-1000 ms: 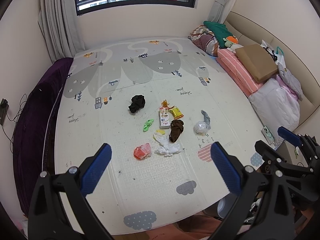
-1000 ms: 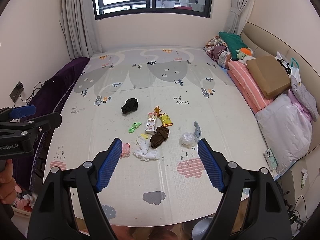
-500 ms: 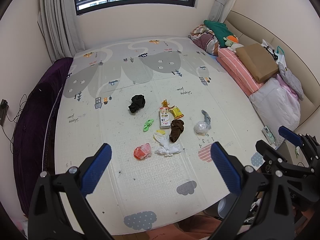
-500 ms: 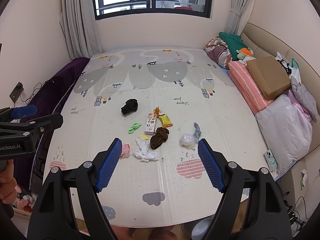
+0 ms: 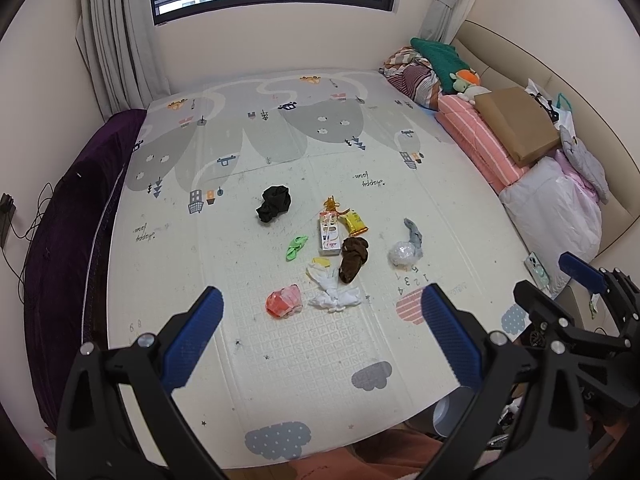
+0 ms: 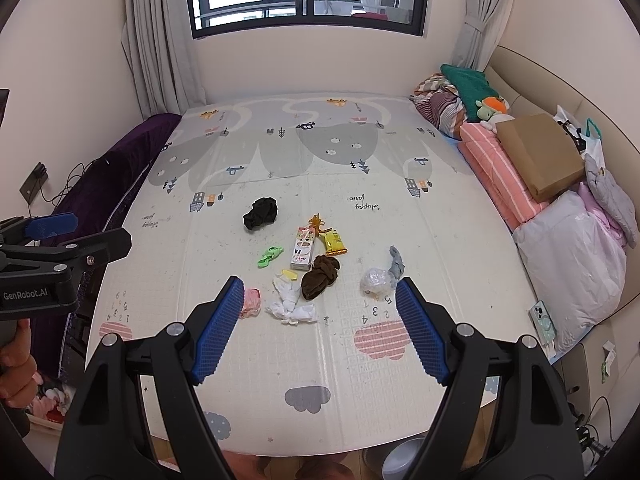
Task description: Collect trash
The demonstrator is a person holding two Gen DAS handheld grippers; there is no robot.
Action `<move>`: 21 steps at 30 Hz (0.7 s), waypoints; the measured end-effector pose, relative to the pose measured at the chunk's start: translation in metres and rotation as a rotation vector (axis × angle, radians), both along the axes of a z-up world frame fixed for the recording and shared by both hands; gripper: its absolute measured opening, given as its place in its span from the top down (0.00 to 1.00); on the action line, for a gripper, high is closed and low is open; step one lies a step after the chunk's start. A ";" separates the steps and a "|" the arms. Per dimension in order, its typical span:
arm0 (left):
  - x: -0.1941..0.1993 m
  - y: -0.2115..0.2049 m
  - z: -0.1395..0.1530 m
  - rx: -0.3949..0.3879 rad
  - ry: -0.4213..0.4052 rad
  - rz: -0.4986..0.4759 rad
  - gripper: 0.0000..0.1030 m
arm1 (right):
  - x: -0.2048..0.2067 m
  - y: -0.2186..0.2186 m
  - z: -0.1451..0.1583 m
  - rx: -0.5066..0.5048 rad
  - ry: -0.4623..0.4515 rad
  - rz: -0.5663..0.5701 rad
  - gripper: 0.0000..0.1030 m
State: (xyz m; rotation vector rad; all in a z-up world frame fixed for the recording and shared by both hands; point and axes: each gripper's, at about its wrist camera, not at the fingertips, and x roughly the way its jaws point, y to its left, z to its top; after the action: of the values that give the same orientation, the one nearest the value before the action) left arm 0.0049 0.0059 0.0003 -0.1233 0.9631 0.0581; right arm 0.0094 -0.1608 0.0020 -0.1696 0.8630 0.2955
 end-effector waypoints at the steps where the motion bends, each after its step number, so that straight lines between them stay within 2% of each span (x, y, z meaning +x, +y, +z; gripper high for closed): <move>1: -0.001 0.000 0.000 0.000 0.001 0.000 0.04 | 0.001 0.001 0.000 0.000 0.000 0.001 0.27; 14: 0.012 0.001 -0.010 -0.010 0.033 0.004 0.04 | 0.009 0.003 -0.008 -0.014 0.011 0.020 0.27; 21: 0.028 0.011 -0.027 -0.012 0.070 0.018 0.04 | 0.024 0.009 -0.025 -0.036 0.044 0.043 0.27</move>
State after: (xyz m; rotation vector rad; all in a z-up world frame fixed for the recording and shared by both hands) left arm 0.0332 0.0168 -0.0270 -0.1421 1.0325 0.0739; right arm 0.0331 -0.1520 -0.0231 -0.2157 0.9093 0.3253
